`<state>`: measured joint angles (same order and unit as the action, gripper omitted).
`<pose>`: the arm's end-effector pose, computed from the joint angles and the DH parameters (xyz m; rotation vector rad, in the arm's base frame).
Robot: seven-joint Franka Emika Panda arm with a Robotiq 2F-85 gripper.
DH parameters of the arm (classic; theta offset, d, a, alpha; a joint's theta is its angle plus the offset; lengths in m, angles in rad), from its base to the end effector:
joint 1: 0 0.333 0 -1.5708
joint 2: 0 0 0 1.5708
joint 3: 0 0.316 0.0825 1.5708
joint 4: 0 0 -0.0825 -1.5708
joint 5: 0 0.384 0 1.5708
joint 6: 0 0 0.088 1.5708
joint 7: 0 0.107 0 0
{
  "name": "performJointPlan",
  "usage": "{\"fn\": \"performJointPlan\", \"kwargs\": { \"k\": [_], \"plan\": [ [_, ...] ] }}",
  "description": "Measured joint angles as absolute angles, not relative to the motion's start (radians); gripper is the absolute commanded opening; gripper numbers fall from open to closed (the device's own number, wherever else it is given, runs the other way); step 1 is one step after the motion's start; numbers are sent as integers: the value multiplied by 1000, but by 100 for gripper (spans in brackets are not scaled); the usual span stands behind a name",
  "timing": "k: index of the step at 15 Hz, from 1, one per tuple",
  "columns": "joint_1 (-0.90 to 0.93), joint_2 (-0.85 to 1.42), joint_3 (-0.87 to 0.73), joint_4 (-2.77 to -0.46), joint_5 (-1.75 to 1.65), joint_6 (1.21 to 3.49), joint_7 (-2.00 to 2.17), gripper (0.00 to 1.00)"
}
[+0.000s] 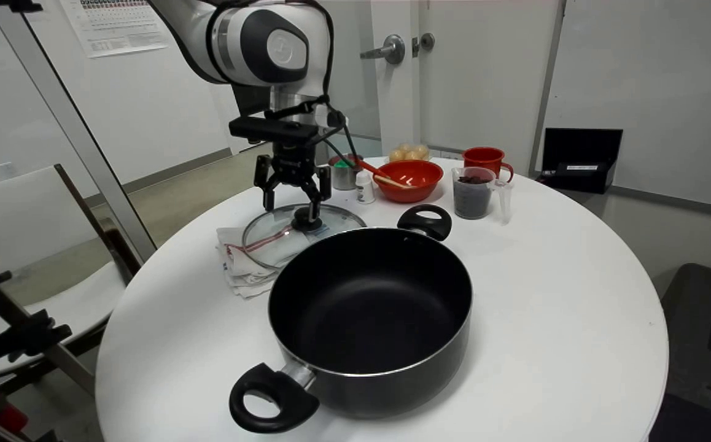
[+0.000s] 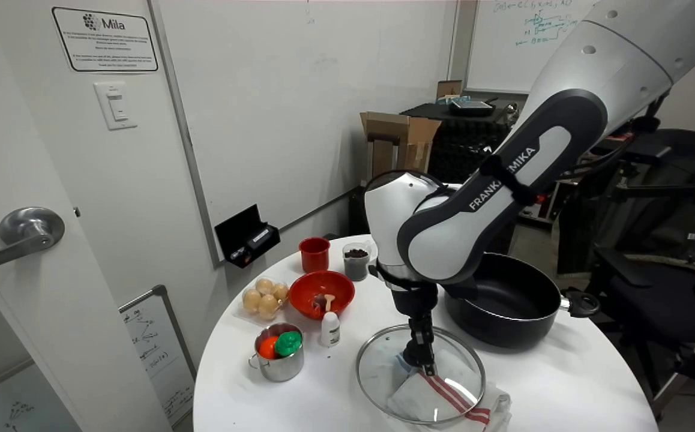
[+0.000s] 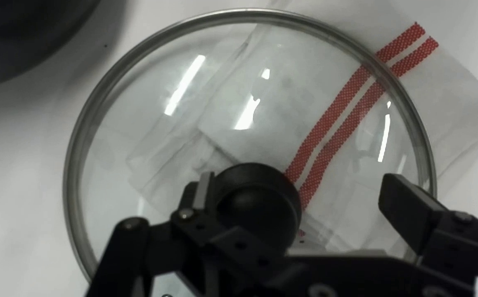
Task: Put the transparent lid on the black pot
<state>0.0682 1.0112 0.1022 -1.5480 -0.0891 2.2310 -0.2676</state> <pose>0.6336 0.1020 0.0283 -2.9700 -0.7119 0.4925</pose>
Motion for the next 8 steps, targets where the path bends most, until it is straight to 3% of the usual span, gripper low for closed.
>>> {"fn": "performJointPlan", "kwargs": {
  "k": [8],
  "plan": [
    [67,1079,89,-1443,-89,2192,-268,100]
  ]
}}
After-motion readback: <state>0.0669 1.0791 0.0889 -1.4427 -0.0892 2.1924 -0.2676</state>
